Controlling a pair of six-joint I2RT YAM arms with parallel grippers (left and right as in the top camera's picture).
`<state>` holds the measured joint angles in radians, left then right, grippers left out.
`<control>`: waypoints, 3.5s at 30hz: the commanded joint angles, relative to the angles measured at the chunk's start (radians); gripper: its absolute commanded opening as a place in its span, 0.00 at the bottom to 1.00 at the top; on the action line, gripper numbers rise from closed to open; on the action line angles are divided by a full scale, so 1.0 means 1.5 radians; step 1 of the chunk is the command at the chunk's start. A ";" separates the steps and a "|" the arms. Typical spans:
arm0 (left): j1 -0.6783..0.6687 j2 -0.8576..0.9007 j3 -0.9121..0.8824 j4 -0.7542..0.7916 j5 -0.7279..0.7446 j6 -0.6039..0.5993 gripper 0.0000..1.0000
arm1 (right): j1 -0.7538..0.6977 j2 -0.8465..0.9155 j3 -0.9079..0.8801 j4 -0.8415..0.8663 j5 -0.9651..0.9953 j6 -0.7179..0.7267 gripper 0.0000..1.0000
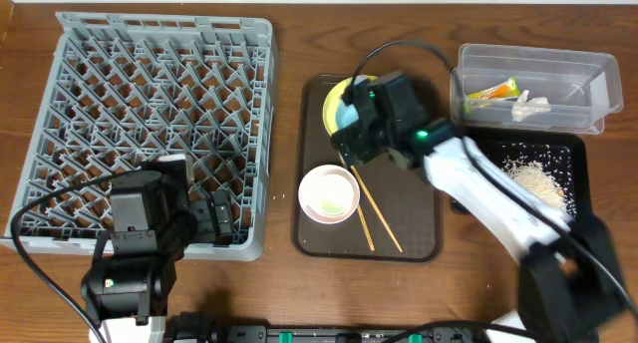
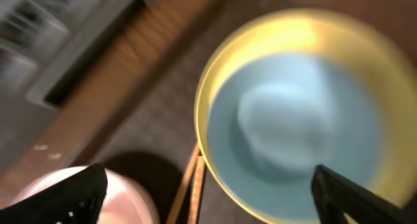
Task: Sort waste into correct bins and load items into the dishwasher
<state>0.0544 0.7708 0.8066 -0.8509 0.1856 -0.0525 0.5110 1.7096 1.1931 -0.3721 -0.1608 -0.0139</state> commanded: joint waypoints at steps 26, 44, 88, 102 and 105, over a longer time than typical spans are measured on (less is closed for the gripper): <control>0.002 -0.001 0.010 -0.001 0.008 -0.003 0.94 | 0.094 0.030 0.001 -0.213 -0.048 0.159 0.43; 0.002 -0.001 0.010 -0.001 0.008 -0.004 0.94 | 0.037 -0.019 0.050 -0.231 -0.051 0.165 0.01; -0.123 0.278 0.010 0.705 0.866 -0.324 0.92 | -0.085 -0.119 0.063 -0.041 -0.614 0.179 0.02; -0.150 0.278 0.010 0.799 0.858 -0.383 0.70 | -0.085 -0.119 0.063 -0.041 -0.614 0.179 0.04; -0.150 0.278 0.010 0.799 0.858 -0.383 0.69 | -0.085 -0.119 0.063 -0.041 -0.614 0.179 0.09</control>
<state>-0.1463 1.2011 0.8070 0.3332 1.4319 -0.6220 0.3840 1.5284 1.2800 -0.4316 -1.1557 0.2489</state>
